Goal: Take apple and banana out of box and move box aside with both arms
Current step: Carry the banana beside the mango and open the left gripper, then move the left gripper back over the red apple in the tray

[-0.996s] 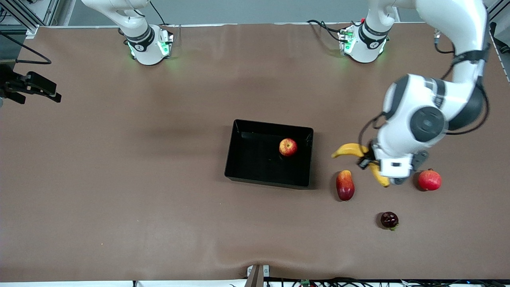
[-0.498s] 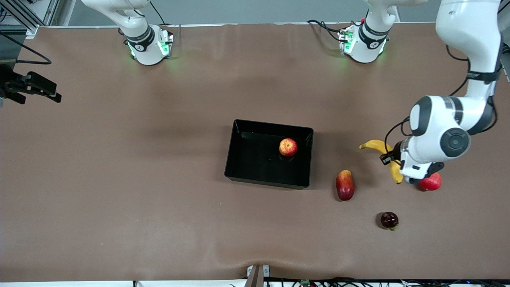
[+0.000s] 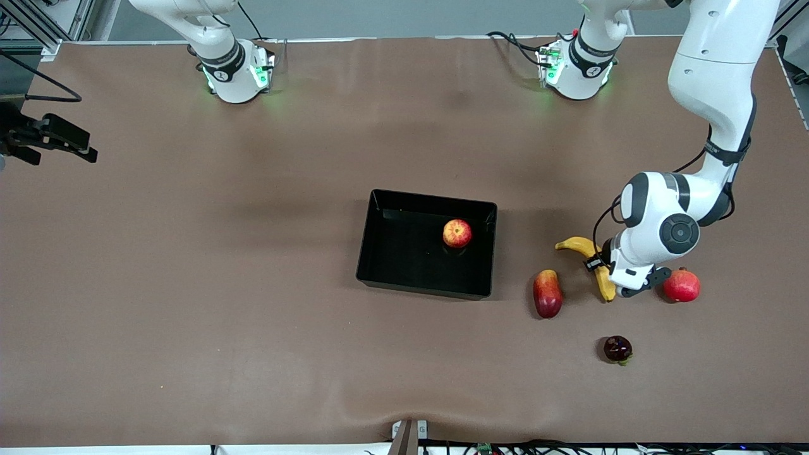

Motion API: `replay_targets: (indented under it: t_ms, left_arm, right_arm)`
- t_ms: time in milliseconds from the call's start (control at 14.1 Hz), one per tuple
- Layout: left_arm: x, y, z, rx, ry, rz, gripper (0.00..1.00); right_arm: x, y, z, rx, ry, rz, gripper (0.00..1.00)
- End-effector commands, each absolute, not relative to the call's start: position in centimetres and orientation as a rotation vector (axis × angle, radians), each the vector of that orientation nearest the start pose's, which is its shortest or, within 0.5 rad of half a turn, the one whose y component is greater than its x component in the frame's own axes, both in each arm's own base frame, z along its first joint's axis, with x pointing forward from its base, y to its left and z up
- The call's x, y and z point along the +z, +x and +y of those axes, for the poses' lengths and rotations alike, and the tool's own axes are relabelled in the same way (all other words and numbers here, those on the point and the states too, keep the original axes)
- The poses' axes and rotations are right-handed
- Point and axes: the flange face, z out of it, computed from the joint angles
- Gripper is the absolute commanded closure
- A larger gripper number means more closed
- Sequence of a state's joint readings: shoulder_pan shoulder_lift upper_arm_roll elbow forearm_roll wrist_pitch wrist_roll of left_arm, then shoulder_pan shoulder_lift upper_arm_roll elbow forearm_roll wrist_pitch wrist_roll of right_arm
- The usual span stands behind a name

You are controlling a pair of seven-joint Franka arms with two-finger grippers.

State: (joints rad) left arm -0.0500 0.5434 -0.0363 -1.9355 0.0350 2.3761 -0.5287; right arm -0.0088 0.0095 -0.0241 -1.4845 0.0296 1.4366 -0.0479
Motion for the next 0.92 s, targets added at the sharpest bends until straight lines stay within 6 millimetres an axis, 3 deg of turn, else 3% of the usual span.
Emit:
replay_targets:
  t_ms: [0,213,356,427,498,640,854]
  left_arm:
    - [24.6,61.9,-5.9,0.086,-3.070,-0.632,0.00]
    - [32.6,61.9,-8.1,0.164,-3.067,-0.570,0.00]
    - [37.0,61.8,-12.9,0.203,-3.087,-0.498,0.00]
    - [38.4,61.6,-15.7,0.219,-3.096,-0.478,0.00]
    - [38.6,60.8,-18.7,0.229,-3.107,-0.423,0.00]
    - [39.2,59.3,-26.6,0.197,-3.171,-0.275,0.00]
    - [37.1,57.4,-34.4,0.207,-3.175,-0.363,0.00]
  right_arm:
    - [65.2,54.6,-1.3,0.078,-3.098,-0.014,0.00]
    - [65.2,54.6,-1.3,0.078,-3.096,-0.015,0.00]
    - [65.2,54.6,-1.3,0.078,-3.098,-0.014,0.00]
    - [65.2,54.6,-1.3,0.078,-3.096,-0.015,0.00]
    - [65.2,54.6,-1.3,0.078,-3.098,-0.014,0.00]
    - [65.2,54.6,-1.3,0.078,-3.098,-0.014,0.00]
    - [64.9,54.7,-1.3,0.086,-3.098,-0.014,0.00]
